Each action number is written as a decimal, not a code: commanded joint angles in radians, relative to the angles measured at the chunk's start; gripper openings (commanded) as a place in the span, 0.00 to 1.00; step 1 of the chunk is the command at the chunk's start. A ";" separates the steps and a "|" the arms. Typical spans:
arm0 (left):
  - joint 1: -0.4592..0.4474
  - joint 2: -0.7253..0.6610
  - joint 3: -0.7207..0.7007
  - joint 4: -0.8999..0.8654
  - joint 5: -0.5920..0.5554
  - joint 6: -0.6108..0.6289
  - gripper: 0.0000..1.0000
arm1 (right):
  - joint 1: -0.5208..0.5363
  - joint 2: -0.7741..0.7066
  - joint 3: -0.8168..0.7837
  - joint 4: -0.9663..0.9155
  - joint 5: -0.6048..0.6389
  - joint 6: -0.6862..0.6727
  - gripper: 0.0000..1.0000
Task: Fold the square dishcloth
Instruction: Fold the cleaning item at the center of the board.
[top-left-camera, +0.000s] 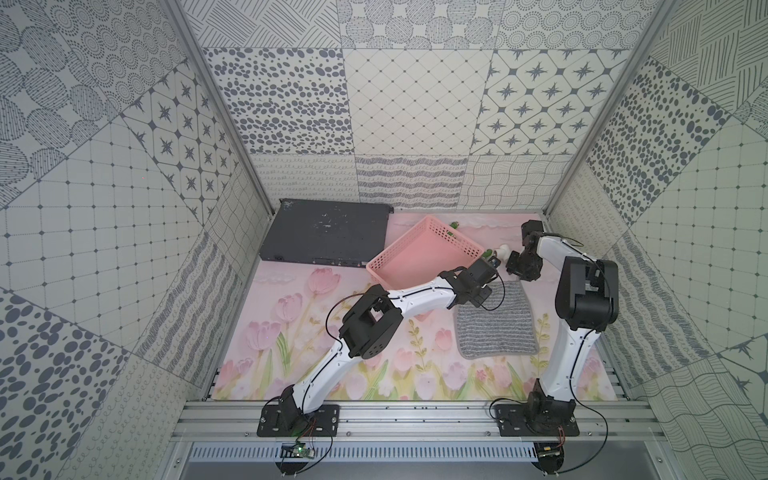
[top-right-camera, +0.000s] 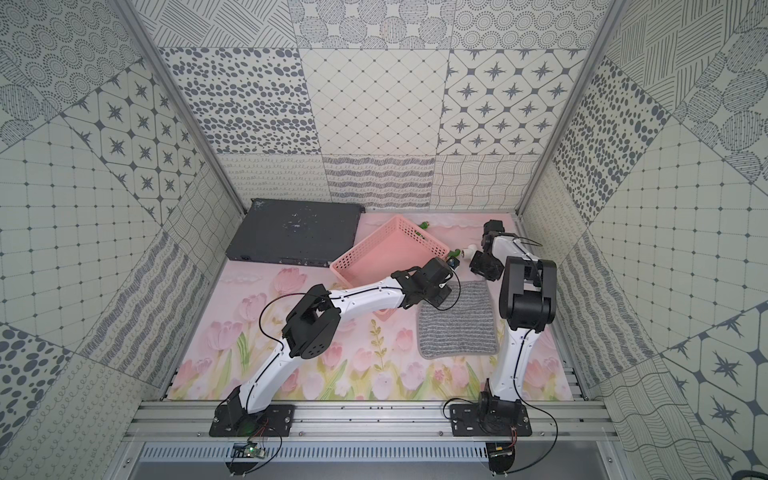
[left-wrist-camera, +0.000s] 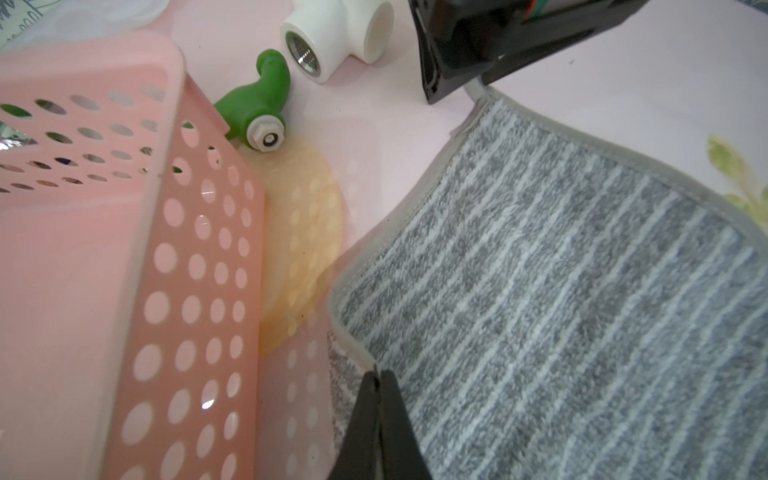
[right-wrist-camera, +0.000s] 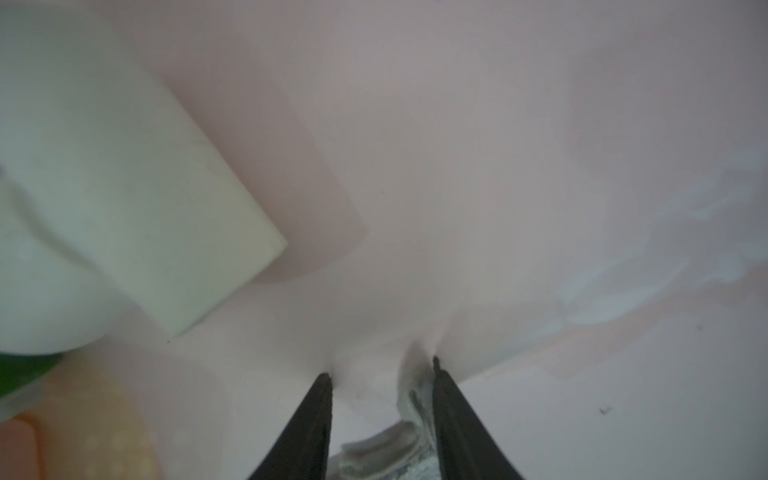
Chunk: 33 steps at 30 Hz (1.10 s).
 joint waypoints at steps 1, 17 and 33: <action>0.004 -0.039 -0.026 -0.010 -0.011 -0.008 0.00 | 0.003 0.012 0.021 -0.015 0.038 0.006 0.42; 0.004 -0.056 -0.049 0.012 0.001 -0.031 0.00 | 0.004 0.006 0.028 -0.038 0.009 -0.003 0.28; 0.032 -0.158 -0.170 0.192 0.022 -0.044 0.00 | -0.009 0.018 0.178 -0.045 0.036 -0.018 0.05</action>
